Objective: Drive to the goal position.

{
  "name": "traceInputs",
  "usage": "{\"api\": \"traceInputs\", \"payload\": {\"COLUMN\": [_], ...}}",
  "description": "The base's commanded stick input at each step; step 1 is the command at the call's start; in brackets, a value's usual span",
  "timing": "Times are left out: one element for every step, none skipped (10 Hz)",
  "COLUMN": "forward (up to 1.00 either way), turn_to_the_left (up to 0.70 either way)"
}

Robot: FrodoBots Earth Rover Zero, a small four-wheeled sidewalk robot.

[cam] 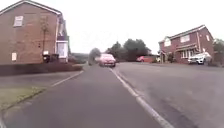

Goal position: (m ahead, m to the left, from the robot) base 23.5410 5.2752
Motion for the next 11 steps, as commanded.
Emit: {"api": "traceInputs", "payload": {"forward": [1.00,1.00,1.00,1.00,0.62,0.00,0.00,0.00,0.00,0.00,0.00], "turn_to_the_left": [0.00,0.00,0.00,0.00,0.00,0.00,0.00,0.00,0.00,0.00,0.00]}}
